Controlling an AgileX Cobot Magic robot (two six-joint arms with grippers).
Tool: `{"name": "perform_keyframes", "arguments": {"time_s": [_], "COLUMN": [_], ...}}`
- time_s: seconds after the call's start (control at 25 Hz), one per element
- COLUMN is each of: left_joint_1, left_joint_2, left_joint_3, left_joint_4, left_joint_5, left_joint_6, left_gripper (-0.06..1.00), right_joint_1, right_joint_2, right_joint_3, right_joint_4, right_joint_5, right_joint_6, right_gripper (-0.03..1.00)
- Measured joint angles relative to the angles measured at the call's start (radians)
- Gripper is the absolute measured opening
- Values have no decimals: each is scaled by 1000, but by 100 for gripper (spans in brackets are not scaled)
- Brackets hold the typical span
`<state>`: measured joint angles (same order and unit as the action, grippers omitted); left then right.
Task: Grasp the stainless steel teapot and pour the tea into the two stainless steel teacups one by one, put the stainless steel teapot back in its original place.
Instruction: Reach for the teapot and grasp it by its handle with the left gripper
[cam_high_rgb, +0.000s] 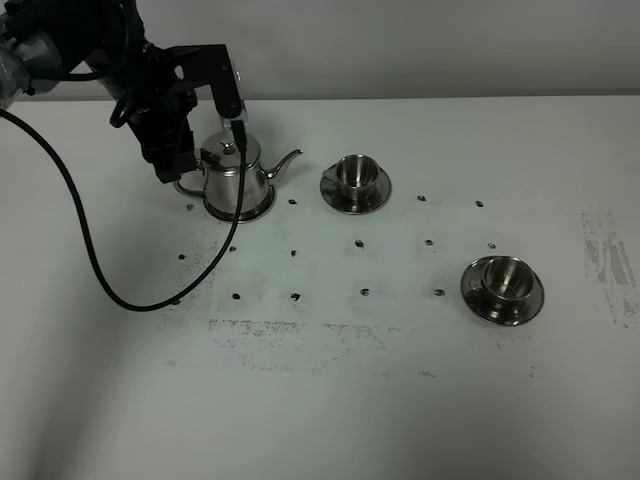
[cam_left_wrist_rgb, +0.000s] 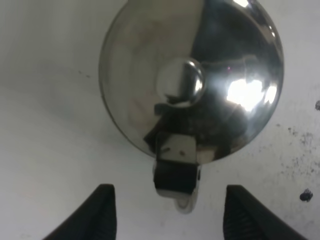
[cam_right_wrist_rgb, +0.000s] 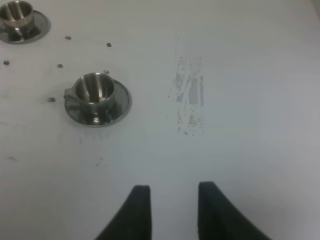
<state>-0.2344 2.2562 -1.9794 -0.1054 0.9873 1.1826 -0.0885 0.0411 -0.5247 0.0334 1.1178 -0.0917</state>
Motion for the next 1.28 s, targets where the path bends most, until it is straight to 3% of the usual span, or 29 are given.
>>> {"name": "perform_keyframes", "arguments": {"time_s": [0.64,1.28], "left_joint_1": [-14,-26], "left_joint_2": [59,62], "left_joint_3": [0,0], "left_joint_4": [0,-1], "left_joint_5": [-32,-45], "left_joint_6": [-21,-127], "left_gripper": [47,45], "right_joint_1": [0,0], "right_joint_2": [0,0], "right_joint_3": [0,0], "right_joint_4": [0,0], "right_joint_5": [0,0], "right_joint_6": [0,0], "right_gripper": [23,23]}}
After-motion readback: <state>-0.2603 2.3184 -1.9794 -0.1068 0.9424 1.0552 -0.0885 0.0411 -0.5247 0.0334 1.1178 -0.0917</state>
